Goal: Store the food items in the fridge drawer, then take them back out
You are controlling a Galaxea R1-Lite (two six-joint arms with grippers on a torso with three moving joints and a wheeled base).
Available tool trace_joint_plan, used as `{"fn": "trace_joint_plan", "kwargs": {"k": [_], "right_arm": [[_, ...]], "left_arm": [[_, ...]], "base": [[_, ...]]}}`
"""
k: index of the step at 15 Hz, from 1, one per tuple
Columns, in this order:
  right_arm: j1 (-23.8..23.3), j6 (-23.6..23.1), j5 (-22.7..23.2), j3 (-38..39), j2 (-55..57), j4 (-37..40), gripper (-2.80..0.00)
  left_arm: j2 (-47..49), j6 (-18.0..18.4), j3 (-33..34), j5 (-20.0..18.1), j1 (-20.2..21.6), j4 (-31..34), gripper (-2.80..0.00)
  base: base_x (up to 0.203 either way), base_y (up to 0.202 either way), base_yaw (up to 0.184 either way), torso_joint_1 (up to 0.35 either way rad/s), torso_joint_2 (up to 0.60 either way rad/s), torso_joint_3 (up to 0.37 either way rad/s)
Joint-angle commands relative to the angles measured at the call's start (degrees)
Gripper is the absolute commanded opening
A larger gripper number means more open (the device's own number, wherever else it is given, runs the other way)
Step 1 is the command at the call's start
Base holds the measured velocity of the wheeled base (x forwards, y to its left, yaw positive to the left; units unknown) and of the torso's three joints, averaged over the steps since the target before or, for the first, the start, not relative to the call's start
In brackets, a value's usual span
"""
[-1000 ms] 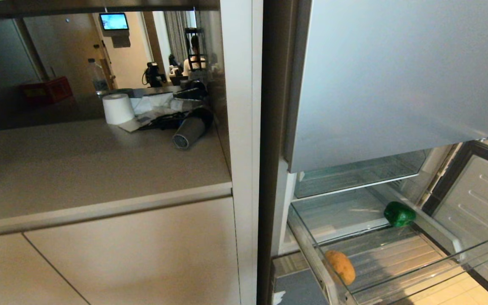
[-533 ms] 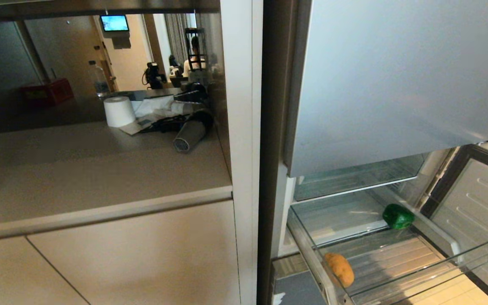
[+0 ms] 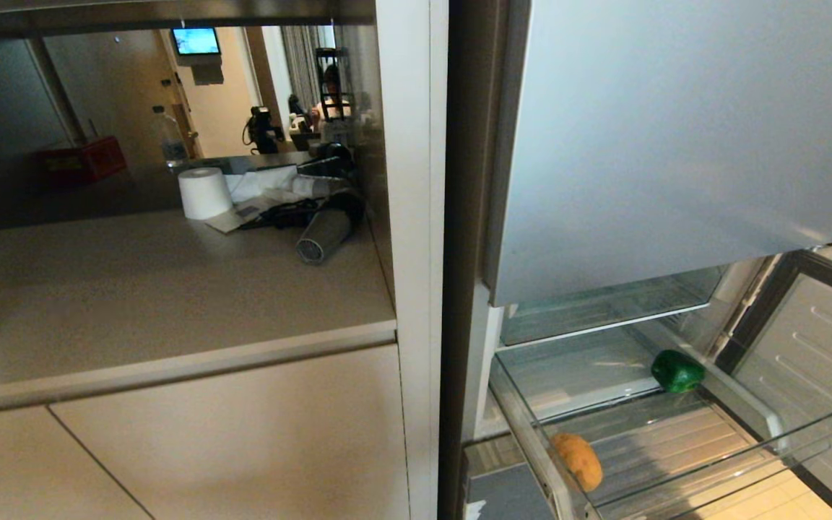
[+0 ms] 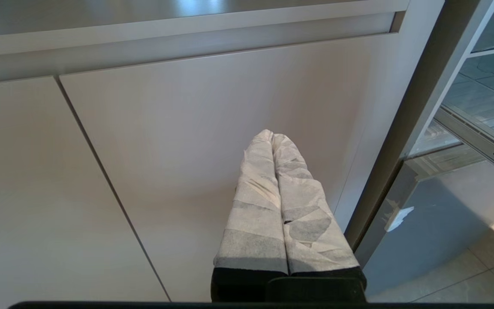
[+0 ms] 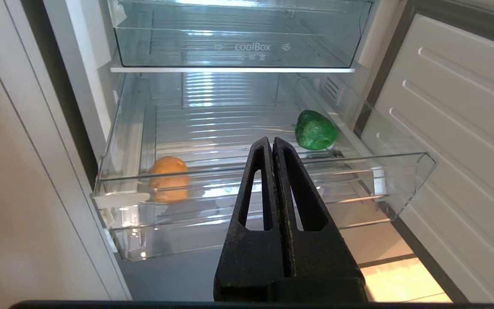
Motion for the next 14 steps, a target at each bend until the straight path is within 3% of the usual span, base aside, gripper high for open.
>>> {"fn": "trace_joint_plan", "kwargs": {"k": [1, 14], "right_arm": [[0.00, 0.04, 0.02, 1.76, -0.01, -0.06, -2.80], [0.00, 0.31, 0.02, 1.76, -0.01, -0.06, -2.80]], "left_arm": [[0.09, -0.02, 0.00, -0.01, 0.01, -0.01, -2.80], [0.09, -0.02, 0.00, -0.01, 0.01, -0.01, -2.80]], "base": [[0.000, 0.000, 0.000, 0.000, 0.00, 0.000], [0.000, 0.000, 0.000, 0.000, 0.00, 0.000]]}}
